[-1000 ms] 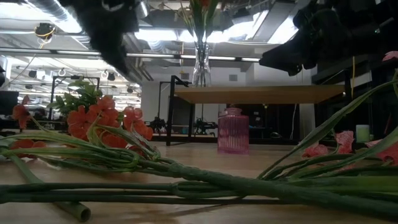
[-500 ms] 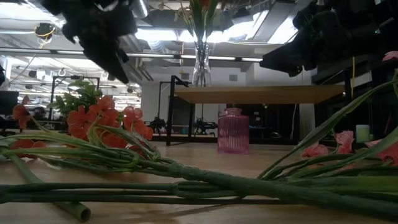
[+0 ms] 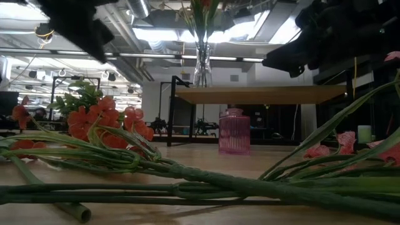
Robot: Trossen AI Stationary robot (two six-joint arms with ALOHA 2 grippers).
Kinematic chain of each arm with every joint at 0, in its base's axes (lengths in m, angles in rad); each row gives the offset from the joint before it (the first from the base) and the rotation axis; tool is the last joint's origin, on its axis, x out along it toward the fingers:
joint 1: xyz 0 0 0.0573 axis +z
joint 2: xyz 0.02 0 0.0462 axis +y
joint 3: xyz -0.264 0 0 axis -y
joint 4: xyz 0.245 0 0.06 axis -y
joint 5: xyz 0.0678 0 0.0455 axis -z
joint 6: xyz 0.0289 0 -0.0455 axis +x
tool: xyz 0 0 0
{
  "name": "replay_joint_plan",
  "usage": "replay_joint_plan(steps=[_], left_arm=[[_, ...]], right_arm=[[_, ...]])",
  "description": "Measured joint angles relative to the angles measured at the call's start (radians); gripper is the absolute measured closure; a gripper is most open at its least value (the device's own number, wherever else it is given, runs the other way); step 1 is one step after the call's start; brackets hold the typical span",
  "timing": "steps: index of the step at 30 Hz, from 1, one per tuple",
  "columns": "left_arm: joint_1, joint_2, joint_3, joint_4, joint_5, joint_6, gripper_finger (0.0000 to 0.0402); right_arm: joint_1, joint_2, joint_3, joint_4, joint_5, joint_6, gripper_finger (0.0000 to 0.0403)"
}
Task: Pick and place flowers into a vace then onto a shelf
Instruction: Put the pink tulip into the purple vase
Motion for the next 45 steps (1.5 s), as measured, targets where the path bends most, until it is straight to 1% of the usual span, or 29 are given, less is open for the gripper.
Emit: replay_joint_plan(steps=[3,6,8,13,15,17,21,23,29,33,36,41,45], left_arm=[[-0.054,0.047,0.030,-0.085,-0.023,-0.096,0.0400],[-0.098,0.111,0.079,-0.200,-0.022,-0.201,0.0401],[-0.127,0.163,0.121,-0.257,-0.011,-0.239,0.0400],[-0.174,0.282,0.231,-0.426,0.084,-0.314,0.0401],[-0.182,0.315,0.262,-0.492,0.127,-0.363,0.0400],[-0.189,0.338,0.279,-0.526,0.144,-0.397,0.0396],[-0.195,0.355,0.280,-0.533,0.137,-0.411,0.0384],[-0.195,0.360,0.280,-0.533,0.138,-0.442,0.0373],[-0.197,0.360,0.257,-0.529,0.139,-0.509,0.0323],[-0.219,0.361,0.225,-0.528,0.144,-0.475,0.0288],[-0.244,0.361,0.213,-0.525,0.145,-0.465,0.0268],[-0.283,0.361,0.173,-0.493,0.141,-0.462,0.0259],[-0.307,0.361,0.131,-0.421,0.139,-0.394,0.0258]], right_arm=[[0.013,0.000,0.000,0.001,0.000,-0.002,0.0246],[0.019,0.000,0.000,0.003,-0.001,-0.002,0.0246],[0.019,0.000,0.000,0.003,-0.001,-0.001,0.0246],[0.018,0.000,0.000,0.003,-0.001,-0.002,0.0246],[0.018,0.000,0.000,0.003,-0.001,-0.002,0.0246],[0.018,0.000,0.000,0.003,-0.001,-0.004,0.0246],[0.018,0.000,0.000,0.003,-0.001,-0.029,0.0246],[0.018,0.000,0.000,0.003,-0.001,-0.030,0.0246],[0.018,0.000,0.000,0.003,-0.001,-0.029,0.0246],[0.018,0.000,0.000,0.003,-0.001,-0.029,0.0246],[0.018,0.000,0.000,0.003,-0.001,-0.029,0.0246],[0.018,0.000,0.000,0.003,-0.001,-0.029,0.0246],[0.018,0.000,0.000,0.003,-0.001,-0.029,0.0246]])
